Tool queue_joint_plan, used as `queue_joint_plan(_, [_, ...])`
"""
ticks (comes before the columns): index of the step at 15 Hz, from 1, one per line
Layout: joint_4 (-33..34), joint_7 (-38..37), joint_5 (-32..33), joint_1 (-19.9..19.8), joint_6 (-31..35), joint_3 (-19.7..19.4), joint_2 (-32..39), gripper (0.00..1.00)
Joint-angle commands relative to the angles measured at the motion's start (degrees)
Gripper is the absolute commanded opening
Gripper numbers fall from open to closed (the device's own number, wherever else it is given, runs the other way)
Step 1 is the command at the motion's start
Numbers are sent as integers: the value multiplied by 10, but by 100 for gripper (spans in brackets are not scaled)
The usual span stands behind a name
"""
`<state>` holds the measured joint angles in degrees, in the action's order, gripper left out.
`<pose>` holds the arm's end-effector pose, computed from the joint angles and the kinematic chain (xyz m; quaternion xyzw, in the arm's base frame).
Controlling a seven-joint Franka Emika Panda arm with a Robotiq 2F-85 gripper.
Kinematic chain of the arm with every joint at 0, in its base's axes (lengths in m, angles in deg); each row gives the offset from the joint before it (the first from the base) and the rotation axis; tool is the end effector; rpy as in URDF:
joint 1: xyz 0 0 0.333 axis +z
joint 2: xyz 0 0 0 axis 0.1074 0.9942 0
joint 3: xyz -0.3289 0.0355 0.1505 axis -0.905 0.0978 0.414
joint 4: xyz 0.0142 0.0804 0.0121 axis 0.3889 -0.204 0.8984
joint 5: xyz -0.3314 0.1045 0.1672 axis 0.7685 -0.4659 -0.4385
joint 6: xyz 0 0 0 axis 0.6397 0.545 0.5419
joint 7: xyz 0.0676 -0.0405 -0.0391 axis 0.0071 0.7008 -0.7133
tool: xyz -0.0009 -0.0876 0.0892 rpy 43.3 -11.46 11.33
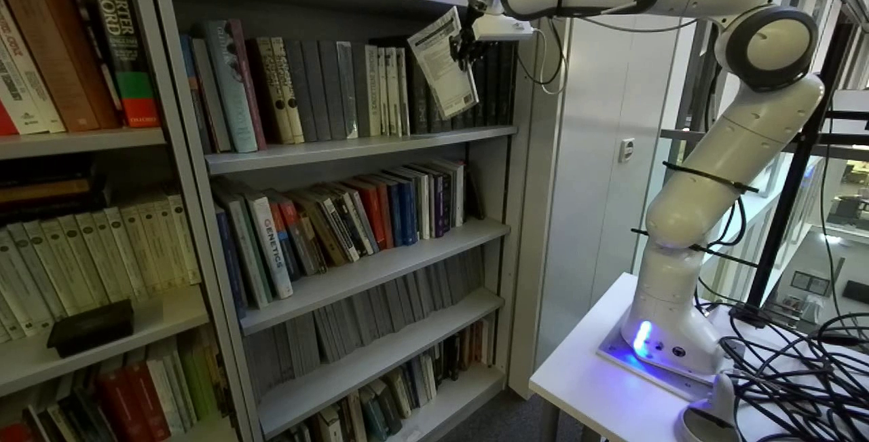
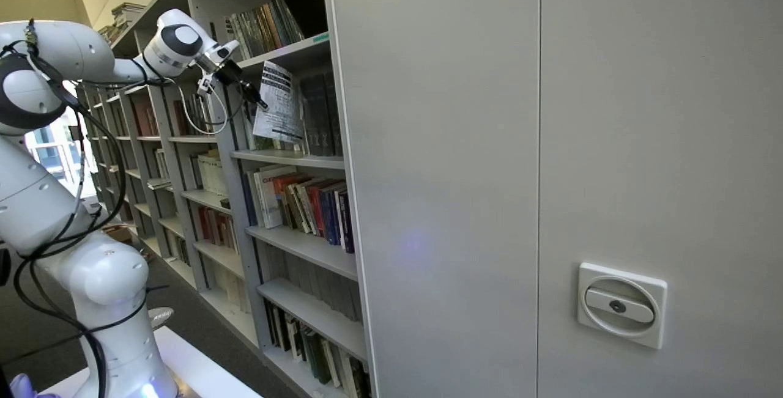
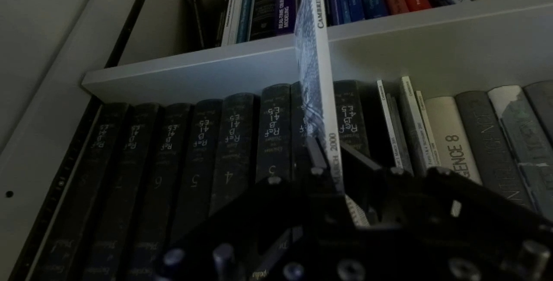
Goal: Move the thin white book to the left of the black book
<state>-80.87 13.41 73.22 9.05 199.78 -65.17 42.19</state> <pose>0.4087 0.1428 0.7819 0.9229 -0.1738 0.3331 0.0847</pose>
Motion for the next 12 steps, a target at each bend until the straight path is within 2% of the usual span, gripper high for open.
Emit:
queue_joint_plan(1, [21, -13, 15, -12, 11, 16, 11, 3])
queue_joint_plan(12, [79, -6, 23, -6, 11, 34, 59, 3])
